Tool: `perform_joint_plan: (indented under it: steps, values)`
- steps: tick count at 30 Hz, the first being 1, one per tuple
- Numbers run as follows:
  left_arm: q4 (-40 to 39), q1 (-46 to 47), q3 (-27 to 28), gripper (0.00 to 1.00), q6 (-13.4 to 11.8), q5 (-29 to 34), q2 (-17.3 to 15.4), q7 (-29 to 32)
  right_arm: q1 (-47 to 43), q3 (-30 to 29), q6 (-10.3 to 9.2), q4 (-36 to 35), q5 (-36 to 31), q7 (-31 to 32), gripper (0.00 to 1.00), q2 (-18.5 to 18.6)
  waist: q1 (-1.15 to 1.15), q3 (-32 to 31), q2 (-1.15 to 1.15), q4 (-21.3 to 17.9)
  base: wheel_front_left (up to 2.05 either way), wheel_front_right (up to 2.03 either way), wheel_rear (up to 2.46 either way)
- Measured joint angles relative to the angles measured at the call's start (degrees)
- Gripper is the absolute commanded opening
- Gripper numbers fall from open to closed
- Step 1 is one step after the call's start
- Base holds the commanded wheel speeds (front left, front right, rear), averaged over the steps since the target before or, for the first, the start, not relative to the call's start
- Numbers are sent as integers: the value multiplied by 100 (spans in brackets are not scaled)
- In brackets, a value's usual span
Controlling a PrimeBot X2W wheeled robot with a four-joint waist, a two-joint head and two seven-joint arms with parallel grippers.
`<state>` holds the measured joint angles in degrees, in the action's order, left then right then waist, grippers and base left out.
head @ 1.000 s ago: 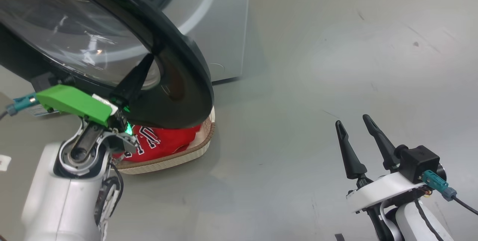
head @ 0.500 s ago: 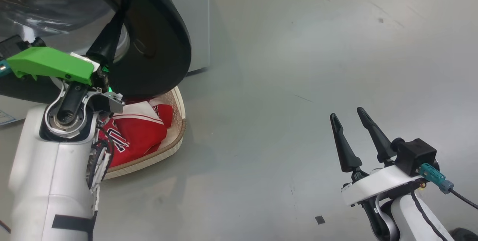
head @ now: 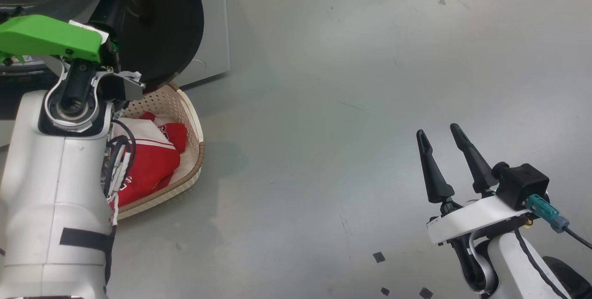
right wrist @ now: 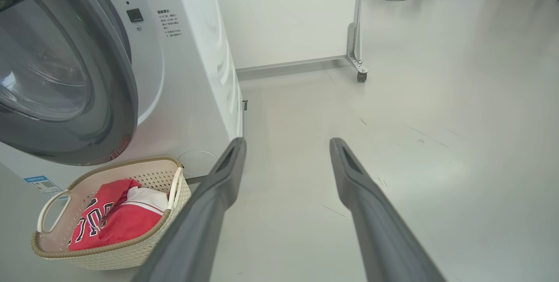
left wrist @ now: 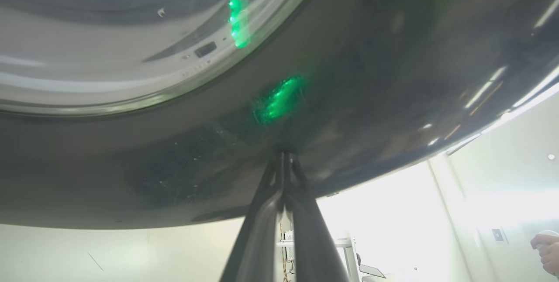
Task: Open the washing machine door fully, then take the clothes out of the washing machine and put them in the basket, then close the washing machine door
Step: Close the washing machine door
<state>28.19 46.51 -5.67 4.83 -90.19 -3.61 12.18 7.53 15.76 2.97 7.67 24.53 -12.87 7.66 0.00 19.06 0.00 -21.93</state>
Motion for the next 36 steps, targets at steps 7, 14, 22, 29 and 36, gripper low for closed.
perform_joint_plan:
  steps: [7, 14, 22, 29, 36]
  values:
    - [268, 138, -19, 0, 54, 1, 48, -16, 43, -25, 1, 89, 10, -14, 100, -34, 0, 31, 0, -16, 0, 0, 0]
    - [423, 143, -141, 0, 142, -107, 102, 147, 43, -196, -1, 108, 26, -57, 100, 10, 0, 15, 0, 198, 0, 0, 0]
    - [432, -296, -25, 0, 203, -382, 122, 237, 42, -256, -1, 180, 23, -90, 100, 52, 0, -105, 0, 521, 0, 0, 0]
    - [10, -1098, 144, 0, 204, -568, 138, 229, 14, -268, -4, 211, -4, -104, 100, 115, 0, -307, 0, 843, 0, 0, 0]
    - [-687, -1814, 348, 3, 204, -773, 165, 27, -187, -293, -11, 244, -33, -105, 100, 187, 0, -522, 0, 1205, 0, 0, 0]
